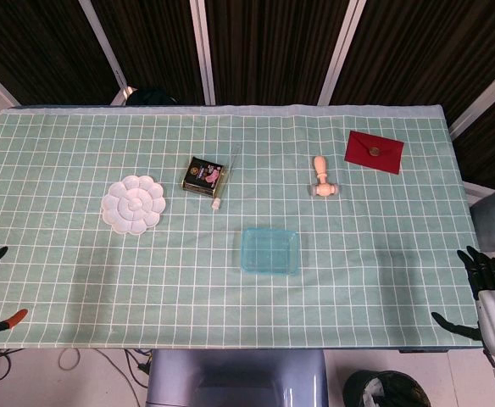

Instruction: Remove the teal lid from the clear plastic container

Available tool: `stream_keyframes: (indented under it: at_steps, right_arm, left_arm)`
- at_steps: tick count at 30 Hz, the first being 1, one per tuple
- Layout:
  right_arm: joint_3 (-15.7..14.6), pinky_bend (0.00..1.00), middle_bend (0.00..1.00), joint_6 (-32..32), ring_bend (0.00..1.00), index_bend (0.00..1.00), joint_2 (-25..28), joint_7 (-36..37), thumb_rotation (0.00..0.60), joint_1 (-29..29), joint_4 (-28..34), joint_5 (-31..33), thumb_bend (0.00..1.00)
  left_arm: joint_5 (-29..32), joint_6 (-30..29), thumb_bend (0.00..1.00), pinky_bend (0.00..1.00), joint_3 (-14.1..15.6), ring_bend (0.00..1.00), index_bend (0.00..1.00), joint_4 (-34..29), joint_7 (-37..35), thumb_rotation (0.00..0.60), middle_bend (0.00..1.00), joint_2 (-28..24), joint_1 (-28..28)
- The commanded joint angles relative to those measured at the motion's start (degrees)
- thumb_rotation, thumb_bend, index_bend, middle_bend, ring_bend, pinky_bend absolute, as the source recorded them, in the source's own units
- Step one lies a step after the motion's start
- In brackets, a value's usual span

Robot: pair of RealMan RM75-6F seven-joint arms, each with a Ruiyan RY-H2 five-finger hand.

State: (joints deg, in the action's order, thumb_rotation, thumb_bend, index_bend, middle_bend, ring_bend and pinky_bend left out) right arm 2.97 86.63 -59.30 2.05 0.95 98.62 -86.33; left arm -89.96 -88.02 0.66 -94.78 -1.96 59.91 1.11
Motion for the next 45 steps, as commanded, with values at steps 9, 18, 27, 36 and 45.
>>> stream_keyframes:
  at_steps: [9, 18, 27, 36, 45]
  right_arm:
    - [-0.03, 0.0, 0.0, -0.61, 0.0, 0.0, -0.22, -0.6, 0.6, 0.15, -0.06, 0.58, 0.21]
    - [0.23, 0.0, 0.0, -1.71, 0.0, 0.0, -0.98, -1.64, 0.6, 0.58, -0.43, 1.86, 0.21]
    - [0.68, 0.0, 0.0, -2.9, 0.0, 0.0, -3.18, -3.69, 0.6, 1.38, -2.07, 3.17, 0.21]
    - [1.49, 0.0, 0.0, -3.05, 0.0, 0.0, -4.75, -4.66, 0.6, 1.68, -2.98, 4.76, 0.21]
    - [2.25, 0.0, 0.0, -3.17, 0.0, 0.0, -4.97, -3.35, 0.6, 1.69, -2.89, 6.14, 0.21]
  left_arm:
    - [0.25, 0.35, 0.0, 0.03, -0.08, 0.0, 0.0, 0.06, 0.58, 0.6, 0.0, 0.22, 0.17]
    - [1.21, 3.59, 0.0, 0.03, -0.25, 0.0, 0.0, -4.32, 0.98, 0.6, 0.0, -0.15, 1.81]
    - [5.4, 11.28, 0.0, 0.03, -5.49, 0.0, 0.0, -13.27, 10.93, 0.6, 0.0, -0.85, 9.28]
    - [20.44, 23.22, 0.0, 0.03, -11.96, 0.0, 0.0, -20.57, 25.73, 0.6, 0.0, 5.13, 21.18]
    - [38.06, 23.59, 0.0, 0.03, -15.74, 0.0, 0.0, -19.84, 45.13, 0.6, 0.0, 19.78, 33.99]
